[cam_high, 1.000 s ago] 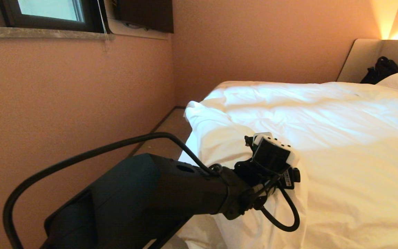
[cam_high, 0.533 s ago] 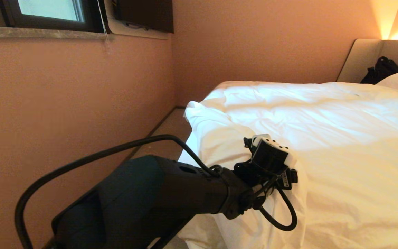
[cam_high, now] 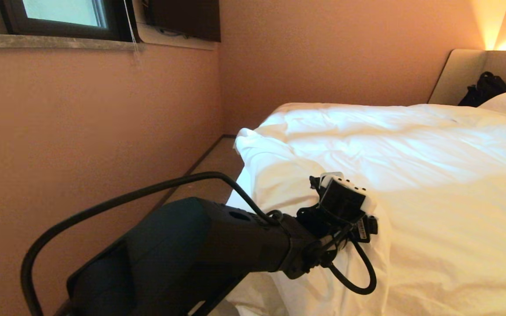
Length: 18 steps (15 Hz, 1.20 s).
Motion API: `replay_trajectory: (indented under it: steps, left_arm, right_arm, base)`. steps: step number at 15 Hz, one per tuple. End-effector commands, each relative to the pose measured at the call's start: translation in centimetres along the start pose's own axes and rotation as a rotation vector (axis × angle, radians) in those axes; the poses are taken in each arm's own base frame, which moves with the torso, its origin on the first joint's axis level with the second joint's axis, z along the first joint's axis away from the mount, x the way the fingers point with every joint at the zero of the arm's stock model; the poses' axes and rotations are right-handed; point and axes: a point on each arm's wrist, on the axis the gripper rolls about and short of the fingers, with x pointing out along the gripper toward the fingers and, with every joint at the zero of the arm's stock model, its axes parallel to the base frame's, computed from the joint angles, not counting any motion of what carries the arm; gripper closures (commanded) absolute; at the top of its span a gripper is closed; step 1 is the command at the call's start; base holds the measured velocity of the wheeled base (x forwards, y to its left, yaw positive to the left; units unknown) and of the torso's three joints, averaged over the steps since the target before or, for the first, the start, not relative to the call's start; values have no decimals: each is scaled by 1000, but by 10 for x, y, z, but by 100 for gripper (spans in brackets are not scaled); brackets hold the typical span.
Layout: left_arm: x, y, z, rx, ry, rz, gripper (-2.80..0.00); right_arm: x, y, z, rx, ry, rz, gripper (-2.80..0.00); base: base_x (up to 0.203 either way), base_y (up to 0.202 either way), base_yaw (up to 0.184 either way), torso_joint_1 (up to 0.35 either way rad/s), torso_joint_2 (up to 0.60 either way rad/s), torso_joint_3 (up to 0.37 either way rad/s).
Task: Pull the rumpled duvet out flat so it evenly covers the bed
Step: Flatten the corners of the folded blanket
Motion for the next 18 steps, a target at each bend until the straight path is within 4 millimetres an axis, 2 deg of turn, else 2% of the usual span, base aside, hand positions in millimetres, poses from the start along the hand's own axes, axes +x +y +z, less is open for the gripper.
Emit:
replay_trajectory:
  steps: [1, 7, 12, 18]
  left_arm:
    - [0, 0, -2, -2, 3, 3, -280]
    - [-1, -2, -5, 1, 11, 0, -280]
    - [-12, -15, -12, 20, 41, -12, -280]
    - [-10, -14, -15, 26, 49, -8, -280]
  right_arm:
    - [0, 0, 0, 0, -1, 1, 0]
    - [0, 0, 0, 0, -1, 1, 0]
    - [0, 0, 0, 0, -1, 1, 0]
    - [0, 0, 0, 0, -1, 1, 0]
  base:
    - [0, 0, 0, 0, 0, 0]
    - [0, 0, 0, 0, 0, 0]
    - [0, 0, 0, 0, 0, 0]
    - [0, 0, 0, 0, 0, 0]
